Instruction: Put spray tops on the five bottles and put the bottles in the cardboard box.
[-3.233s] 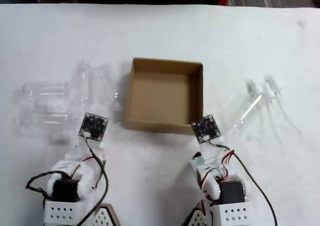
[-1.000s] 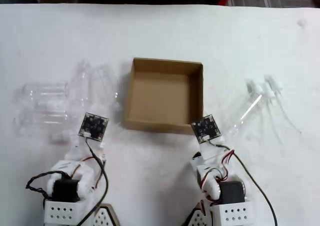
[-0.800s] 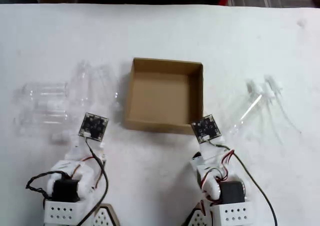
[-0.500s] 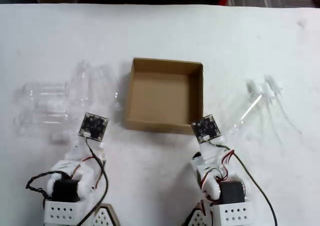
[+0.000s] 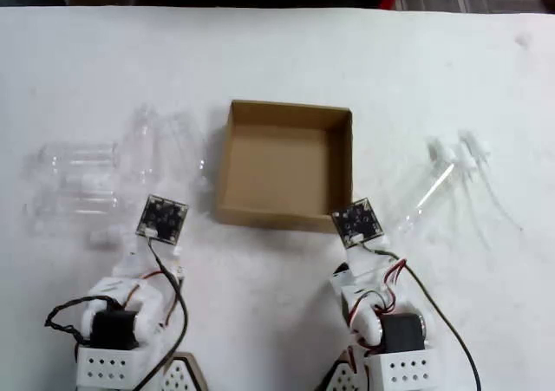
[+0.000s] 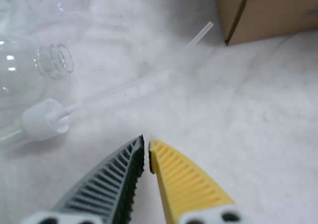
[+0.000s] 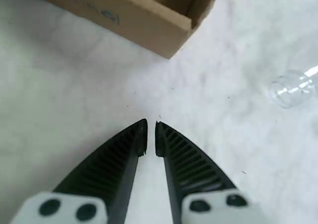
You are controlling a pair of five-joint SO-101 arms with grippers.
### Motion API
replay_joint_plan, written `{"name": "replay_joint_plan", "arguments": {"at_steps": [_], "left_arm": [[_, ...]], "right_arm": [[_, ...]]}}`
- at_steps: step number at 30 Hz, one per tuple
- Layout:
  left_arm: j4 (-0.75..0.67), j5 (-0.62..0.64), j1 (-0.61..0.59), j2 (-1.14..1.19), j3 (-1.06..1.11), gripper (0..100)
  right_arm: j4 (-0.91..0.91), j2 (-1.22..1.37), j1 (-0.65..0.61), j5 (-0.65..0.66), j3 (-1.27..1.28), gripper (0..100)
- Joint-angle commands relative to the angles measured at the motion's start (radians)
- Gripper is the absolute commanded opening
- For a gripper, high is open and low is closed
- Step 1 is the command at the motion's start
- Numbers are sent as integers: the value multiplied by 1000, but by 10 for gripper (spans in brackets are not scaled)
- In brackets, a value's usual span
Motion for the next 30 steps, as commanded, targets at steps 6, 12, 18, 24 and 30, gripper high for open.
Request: {"name": "replay_joint_plan", "arguments": {"at_steps": [6, 12, 18, 24, 30], "left_arm": [[2, 12, -4, -10, 0, 24], [2, 12, -4, -10, 0, 24], [2, 12, -4, -10, 0, 24], [2, 12, -4, -10, 0, 24], [2, 12, -4, -10, 0, 24]], "right_arm": [[4, -1, 4, 5, 8, 20], [4, -1, 4, 6, 8, 20], [2, -1, 4, 2, 8, 21], [-148, -1, 2, 5, 8, 22], [-608, -1, 2, 0, 8, 22]]}}
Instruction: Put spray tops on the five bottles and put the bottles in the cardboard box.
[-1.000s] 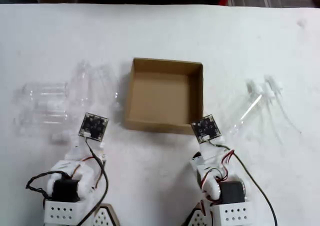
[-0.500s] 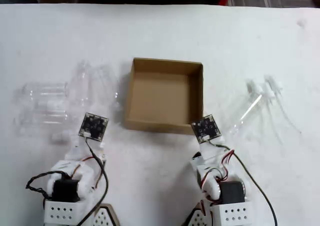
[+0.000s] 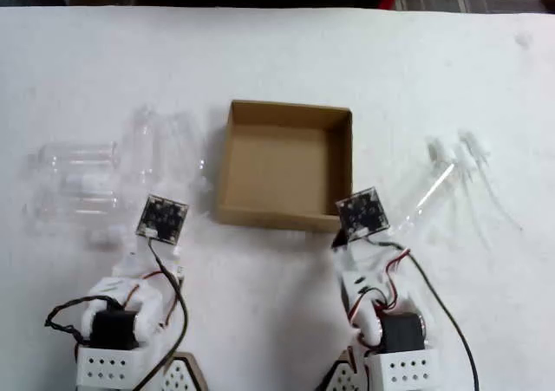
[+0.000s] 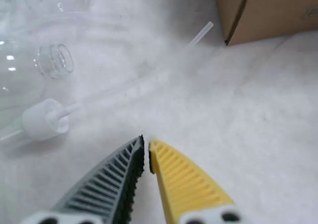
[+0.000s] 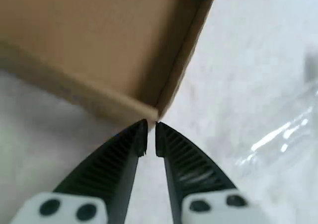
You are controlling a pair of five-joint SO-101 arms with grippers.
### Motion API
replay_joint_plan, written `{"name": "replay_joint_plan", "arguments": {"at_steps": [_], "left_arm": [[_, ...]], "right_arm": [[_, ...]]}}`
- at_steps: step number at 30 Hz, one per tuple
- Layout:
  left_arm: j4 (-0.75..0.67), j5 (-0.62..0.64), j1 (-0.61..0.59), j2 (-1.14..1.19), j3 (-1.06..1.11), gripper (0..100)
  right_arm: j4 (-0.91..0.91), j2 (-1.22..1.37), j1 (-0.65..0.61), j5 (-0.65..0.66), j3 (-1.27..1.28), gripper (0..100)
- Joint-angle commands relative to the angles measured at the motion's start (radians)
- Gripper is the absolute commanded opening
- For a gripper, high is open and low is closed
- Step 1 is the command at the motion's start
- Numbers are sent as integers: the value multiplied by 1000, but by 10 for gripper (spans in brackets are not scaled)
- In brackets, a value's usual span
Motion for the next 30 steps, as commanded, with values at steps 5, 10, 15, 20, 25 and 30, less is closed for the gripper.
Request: {"name": "replay_joint_plan", "arguments": {"at_steps": [5, 10, 15, 20, 25, 30], "left_arm": [[2, 12, -4, -10, 0, 24], [2, 12, -4, -10, 0, 24], [2, 12, -4, -10, 0, 24], [2, 12, -4, -10, 0, 24], [2, 9, -2, -10, 0, 24], [2, 12, -2, -10, 0, 24]], "right_arm": [[-423, -1, 4, -2, 8, 22], [-360, -1, 58, 6, 8, 22], [-283, -1, 102, 6, 8, 22], [-265, -1, 130, 6, 8, 22], [-232, -1, 131, 6, 8, 22], [-232, -1, 133, 6, 8, 22]]}}
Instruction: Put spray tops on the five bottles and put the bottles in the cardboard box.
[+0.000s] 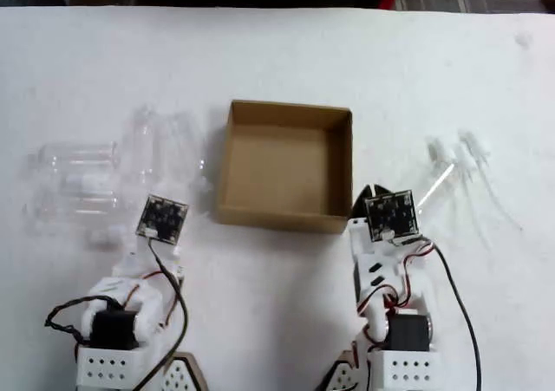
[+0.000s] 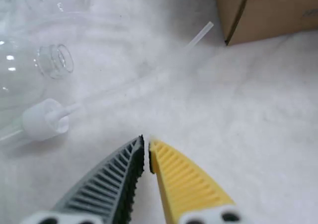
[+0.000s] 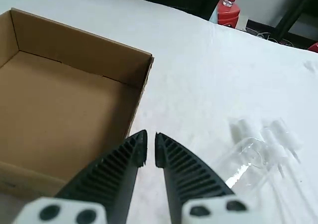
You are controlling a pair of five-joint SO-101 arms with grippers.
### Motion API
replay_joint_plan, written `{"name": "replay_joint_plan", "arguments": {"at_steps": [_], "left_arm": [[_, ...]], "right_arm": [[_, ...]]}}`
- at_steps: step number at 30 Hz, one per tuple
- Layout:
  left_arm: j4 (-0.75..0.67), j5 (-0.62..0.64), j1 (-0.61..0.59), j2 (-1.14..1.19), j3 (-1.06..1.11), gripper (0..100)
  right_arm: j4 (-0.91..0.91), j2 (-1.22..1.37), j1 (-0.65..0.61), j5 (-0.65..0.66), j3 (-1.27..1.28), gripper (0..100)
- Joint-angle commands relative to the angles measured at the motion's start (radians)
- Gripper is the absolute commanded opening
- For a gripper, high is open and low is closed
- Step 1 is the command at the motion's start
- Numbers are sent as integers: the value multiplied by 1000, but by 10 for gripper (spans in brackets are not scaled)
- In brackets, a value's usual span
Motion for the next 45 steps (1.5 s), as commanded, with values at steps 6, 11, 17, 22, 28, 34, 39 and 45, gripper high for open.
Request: {"name": "replay_joint_plan", "arguments": {"at_steps": [6, 11, 17, 22, 28, 34, 39, 45], "left_arm": [[2, 12, -2, -10, 0, 24], [-2, 12, -7, -10, -11, 24], [31, 12, -47, -10, -198, 24], [38, 6, -59, -10, -325, 24], [31, 3, -59, -10, -302, 24], [-172, 2, -59, -10, -51, 27], [-282, -103, -153, -10, 0, 27], [-267, -133, -303, -10, -41, 25]], "right_arm": [[18, -1, 8, 8, 8, 22], [24, -1, 10, 9, 8, 22], [21, -1, 53, 9, 8, 22], [22, -1, 47, 9, 8, 22], [22, -1, 48, 9, 8, 22], [24, -1, 50, 9, 8, 22], [22, -1, 51, 9, 8, 22], [19, -1, 51, 9, 8, 22]]}}
